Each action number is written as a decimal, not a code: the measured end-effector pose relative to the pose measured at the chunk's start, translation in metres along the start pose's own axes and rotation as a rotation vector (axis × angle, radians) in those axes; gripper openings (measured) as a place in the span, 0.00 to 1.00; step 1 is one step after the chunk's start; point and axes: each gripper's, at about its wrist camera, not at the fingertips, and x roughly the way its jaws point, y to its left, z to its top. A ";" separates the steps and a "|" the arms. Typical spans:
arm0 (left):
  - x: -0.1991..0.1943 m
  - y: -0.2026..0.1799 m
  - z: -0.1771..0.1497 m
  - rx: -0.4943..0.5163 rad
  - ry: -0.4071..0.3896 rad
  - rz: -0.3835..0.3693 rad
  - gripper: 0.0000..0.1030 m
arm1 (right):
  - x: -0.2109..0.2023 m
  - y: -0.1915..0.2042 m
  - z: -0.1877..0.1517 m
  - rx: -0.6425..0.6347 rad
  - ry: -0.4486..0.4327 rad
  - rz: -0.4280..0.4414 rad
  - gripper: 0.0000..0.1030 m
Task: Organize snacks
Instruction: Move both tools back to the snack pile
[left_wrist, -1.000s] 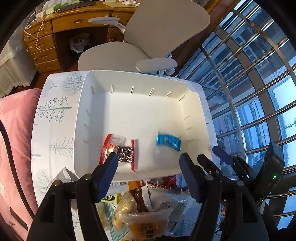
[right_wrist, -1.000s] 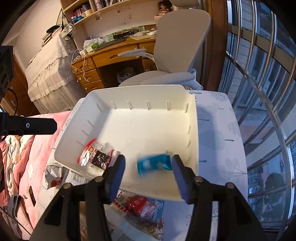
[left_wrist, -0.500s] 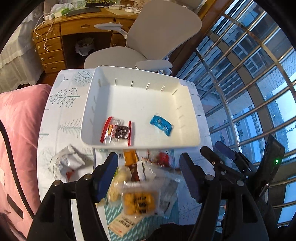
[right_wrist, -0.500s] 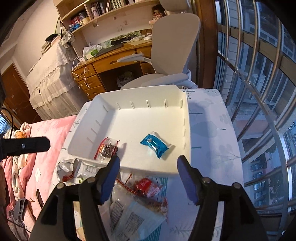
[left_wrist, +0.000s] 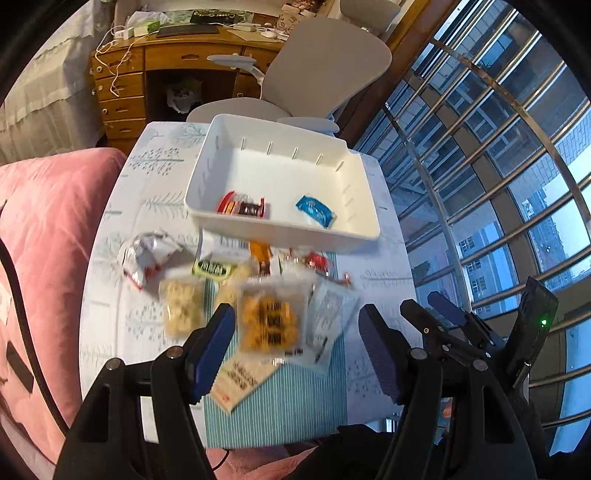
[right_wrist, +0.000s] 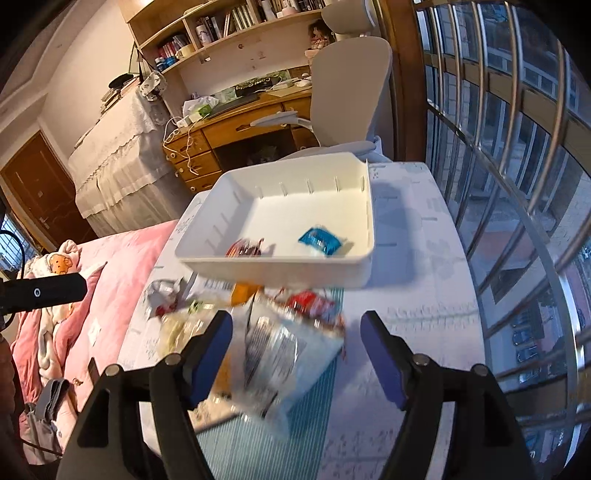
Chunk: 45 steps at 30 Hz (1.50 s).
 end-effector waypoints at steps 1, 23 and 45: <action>-0.003 0.000 -0.005 0.001 -0.001 0.001 0.69 | -0.004 0.000 -0.006 0.003 0.002 0.002 0.71; 0.013 0.011 -0.067 -0.031 0.086 0.016 0.83 | 0.004 -0.015 -0.095 0.264 0.165 0.051 0.72; 0.125 0.043 -0.023 0.060 0.344 -0.061 0.89 | 0.078 0.066 -0.143 0.429 0.280 0.026 0.72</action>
